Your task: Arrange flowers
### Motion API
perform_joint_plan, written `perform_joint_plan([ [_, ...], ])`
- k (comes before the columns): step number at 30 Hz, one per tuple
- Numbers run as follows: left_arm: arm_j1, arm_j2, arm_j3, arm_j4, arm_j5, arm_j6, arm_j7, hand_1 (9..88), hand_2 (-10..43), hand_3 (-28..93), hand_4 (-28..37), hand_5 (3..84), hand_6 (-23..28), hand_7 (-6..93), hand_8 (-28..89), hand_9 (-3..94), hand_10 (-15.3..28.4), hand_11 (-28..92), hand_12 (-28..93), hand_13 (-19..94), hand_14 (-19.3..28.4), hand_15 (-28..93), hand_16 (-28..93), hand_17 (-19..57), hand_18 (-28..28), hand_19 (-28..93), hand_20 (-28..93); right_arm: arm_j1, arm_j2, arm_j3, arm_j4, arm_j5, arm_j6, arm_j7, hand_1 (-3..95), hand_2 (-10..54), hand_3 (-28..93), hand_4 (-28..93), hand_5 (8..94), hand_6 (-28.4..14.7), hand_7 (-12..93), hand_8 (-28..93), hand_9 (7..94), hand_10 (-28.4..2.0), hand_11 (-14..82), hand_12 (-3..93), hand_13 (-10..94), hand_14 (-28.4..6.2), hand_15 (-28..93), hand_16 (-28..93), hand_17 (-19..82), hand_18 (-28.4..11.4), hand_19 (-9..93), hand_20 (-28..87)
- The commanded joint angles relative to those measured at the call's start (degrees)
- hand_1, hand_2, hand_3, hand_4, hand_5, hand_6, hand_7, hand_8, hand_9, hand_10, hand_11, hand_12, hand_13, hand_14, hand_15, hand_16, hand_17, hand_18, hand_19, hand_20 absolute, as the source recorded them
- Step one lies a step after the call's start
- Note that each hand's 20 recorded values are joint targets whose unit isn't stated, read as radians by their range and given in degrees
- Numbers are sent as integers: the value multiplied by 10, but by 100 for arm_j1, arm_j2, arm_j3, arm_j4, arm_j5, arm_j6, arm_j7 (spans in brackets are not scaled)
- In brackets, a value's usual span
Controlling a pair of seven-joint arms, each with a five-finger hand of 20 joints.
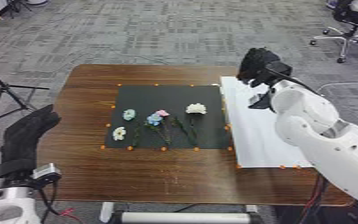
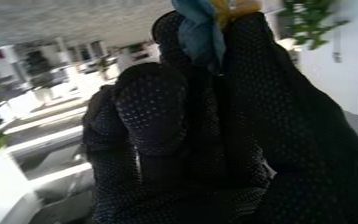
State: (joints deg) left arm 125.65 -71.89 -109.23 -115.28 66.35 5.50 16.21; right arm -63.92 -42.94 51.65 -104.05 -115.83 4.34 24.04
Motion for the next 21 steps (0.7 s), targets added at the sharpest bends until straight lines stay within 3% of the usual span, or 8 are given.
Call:
perform_joint_plan([
  [1, 65, 11, -61, -63, 6, -82, -22, 242, 28, 719, -281, 477, 31, 124, -66, 462, 137, 190, 129, 374, 180, 220, 33, 20, 156, 212, 219, -832, -392, -337, -442, -173, 20, -174, 617, -95, 533, -152, 809, 4, 173, 96, 871, -129, 123, 307, 788, -81, 599, 332, 359, -244, 743, 586],
  [5, -9, 56, -11, -19, 20, -123, -60, 242, 29, 718, -281, 476, 31, 124, -66, 462, 137, 190, 128, 374, 180, 221, 33, 20, 156, 212, 219, -879, -480, -421, -418, -177, -35, -206, 618, -95, 530, -150, 811, 4, 170, 97, 872, -128, 119, 307, 789, -81, 598, 333, 360, -244, 744, 584],
  [16, -3, 63, 14, 2, 6, -146, -100, 242, 28, 719, -281, 476, 30, 124, -66, 463, 137, 190, 128, 375, 182, 234, 30, 20, 155, 212, 219, -1008, -550, -478, -272, 62, -34, -250, 590, -95, 535, -131, 814, 8, 166, 95, 865, -129, 131, 293, 787, -88, 596, 334, 356, -245, 744, 583],
  [19, -26, 73, 24, 11, 15, -157, -90, 242, 28, 720, -281, 474, 30, 123, -67, 463, 137, 190, 128, 375, 182, 234, 28, 20, 155, 212, 218, -1030, -567, -446, -272, 237, -53, -293, 539, -95, 502, -103, 798, 1, 160, 88, 833, -136, 186, 205, 774, -96, 599, 337, 343, -249, 740, 585],
  [21, -34, 84, 25, 12, 15, -147, -98, 242, 28, 720, -281, 472, 29, 123, -67, 462, 137, 190, 128, 375, 181, 234, 28, 20, 155, 212, 219, -1019, -577, -467, -253, 197, -57, -294, 519, -95, 498, -95, 792, -1, 156, 88, 827, -138, 188, 197, 770, -99, 599, 336, 339, -251, 740, 586],
])
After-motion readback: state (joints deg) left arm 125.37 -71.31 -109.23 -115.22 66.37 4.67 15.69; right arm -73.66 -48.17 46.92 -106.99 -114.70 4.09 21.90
